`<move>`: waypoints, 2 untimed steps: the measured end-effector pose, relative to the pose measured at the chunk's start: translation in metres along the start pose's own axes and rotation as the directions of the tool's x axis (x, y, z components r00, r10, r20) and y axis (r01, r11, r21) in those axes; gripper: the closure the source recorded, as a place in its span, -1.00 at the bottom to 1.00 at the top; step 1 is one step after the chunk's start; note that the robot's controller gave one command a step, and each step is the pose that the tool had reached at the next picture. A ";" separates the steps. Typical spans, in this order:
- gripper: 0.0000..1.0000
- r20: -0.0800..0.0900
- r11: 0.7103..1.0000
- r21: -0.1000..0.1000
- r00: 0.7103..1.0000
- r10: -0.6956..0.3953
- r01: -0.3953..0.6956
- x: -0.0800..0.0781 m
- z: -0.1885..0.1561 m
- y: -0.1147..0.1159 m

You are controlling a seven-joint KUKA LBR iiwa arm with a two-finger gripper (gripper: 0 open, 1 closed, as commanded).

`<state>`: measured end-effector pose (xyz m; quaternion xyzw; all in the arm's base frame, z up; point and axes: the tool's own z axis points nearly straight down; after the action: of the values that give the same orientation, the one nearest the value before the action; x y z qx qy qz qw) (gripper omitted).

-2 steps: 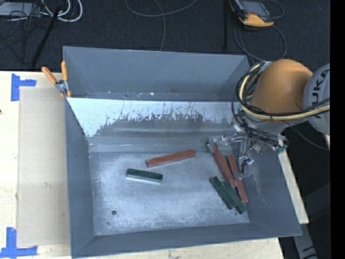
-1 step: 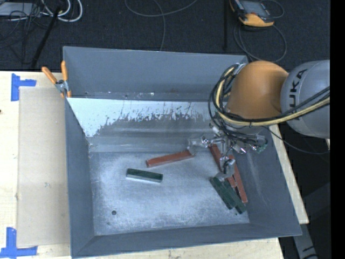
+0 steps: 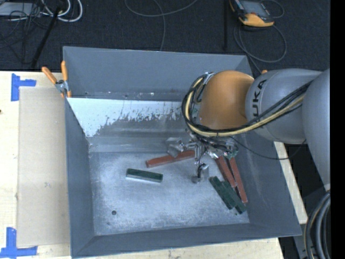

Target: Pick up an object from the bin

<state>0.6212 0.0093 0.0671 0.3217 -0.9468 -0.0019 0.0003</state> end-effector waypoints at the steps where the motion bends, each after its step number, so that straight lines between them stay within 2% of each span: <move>1: -1.00 0.004 0.992 0.001 0.992 -0.126 0.126 -0.051 -0.005 0.072; 2: -1.00 -0.002 0.974 -0.003 0.974 -0.226 0.226 -0.048 -0.001 0.156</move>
Offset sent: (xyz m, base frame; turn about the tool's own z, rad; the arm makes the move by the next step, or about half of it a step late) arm -0.0030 0.0832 0.0050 -0.1197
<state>0.5642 0.1625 0.0691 0.4272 -0.9042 -0.0029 0.0019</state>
